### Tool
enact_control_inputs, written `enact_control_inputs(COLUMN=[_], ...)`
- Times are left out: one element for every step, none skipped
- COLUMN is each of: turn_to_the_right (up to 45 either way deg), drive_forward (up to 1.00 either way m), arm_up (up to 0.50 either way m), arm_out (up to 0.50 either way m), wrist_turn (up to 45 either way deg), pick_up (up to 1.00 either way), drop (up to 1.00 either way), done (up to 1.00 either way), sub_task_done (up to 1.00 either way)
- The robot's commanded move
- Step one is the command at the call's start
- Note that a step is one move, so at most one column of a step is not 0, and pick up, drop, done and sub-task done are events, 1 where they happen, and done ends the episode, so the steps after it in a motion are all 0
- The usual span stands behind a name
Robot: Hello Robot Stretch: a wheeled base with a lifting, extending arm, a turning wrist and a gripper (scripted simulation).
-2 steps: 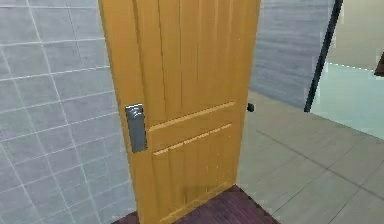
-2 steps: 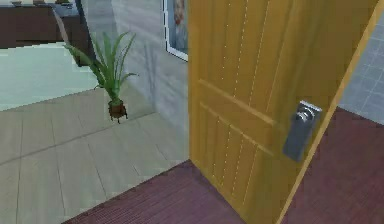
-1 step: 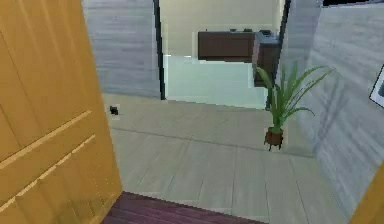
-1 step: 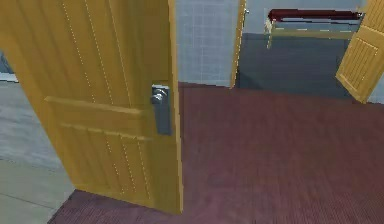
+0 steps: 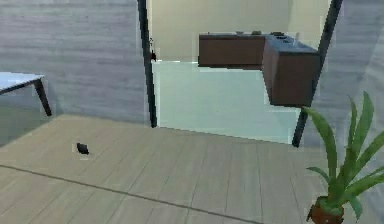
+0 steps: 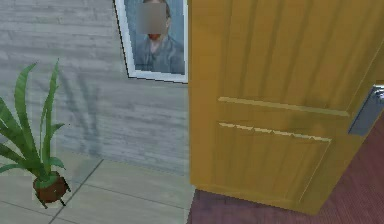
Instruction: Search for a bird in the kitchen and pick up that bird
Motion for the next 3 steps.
enact_control_inputs(turn_to_the_right=[3.0,0.0,-6.0], drive_forward=[0.0,0.55,0.0], arm_up=[0.0,0.0,0.0], arm_out=[0.0,0.0,0.0], wrist_turn=[0.0,0.0,0.0], pick_up=[0.0,0.0,0.0], drop=[0.0,0.0,0.0], done=[0.0,0.0,0.0], sub_task_done=[0.0,0.0,0.0])
